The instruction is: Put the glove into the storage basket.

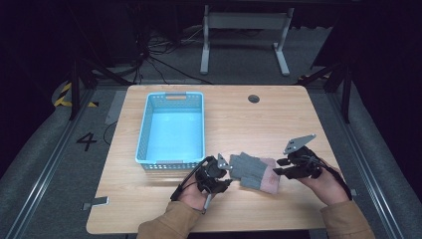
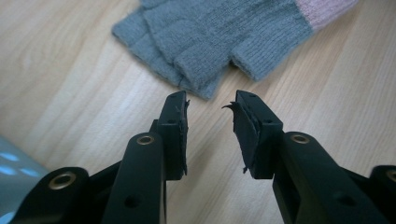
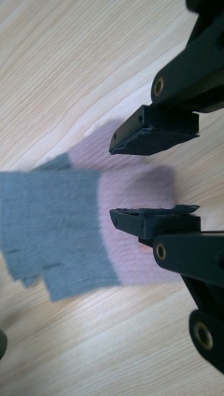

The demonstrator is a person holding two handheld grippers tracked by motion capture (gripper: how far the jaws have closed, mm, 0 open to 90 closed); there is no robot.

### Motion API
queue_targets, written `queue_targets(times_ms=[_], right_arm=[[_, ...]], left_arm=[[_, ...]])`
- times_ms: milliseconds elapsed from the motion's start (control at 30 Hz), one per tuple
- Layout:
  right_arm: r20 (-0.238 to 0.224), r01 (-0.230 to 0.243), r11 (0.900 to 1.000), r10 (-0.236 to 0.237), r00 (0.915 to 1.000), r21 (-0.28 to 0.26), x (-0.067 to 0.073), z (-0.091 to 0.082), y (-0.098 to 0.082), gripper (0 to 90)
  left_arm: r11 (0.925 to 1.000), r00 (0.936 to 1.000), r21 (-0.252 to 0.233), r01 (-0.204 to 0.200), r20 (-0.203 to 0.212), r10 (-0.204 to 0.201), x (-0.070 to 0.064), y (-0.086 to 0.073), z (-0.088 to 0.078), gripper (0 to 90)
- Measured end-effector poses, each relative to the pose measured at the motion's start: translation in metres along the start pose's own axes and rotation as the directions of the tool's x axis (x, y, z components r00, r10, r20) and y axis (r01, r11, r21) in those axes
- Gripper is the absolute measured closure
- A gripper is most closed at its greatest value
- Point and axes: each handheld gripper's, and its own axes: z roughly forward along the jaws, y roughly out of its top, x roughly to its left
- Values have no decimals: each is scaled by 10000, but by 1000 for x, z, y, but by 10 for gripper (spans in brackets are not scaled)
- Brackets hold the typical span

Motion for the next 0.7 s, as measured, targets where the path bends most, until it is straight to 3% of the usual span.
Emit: queue_targets(times_ms=[300,400,700], right_arm=[[89,-307,9993,305,9995,235,-7,-1,-18,620],[64,-410,9986,408,9991,320,-11,-2,-22,616],[-100,-534,9954,544,9985,795,-15,3,-32,628]], left_arm=[[9996,9999,228,-148,-24,149,2,-2,5,657],[9998,9998,183,5,-192,-1,3,-2,6,659],[9995,9998,234,202,-62,-201,4,-1,13,675]])
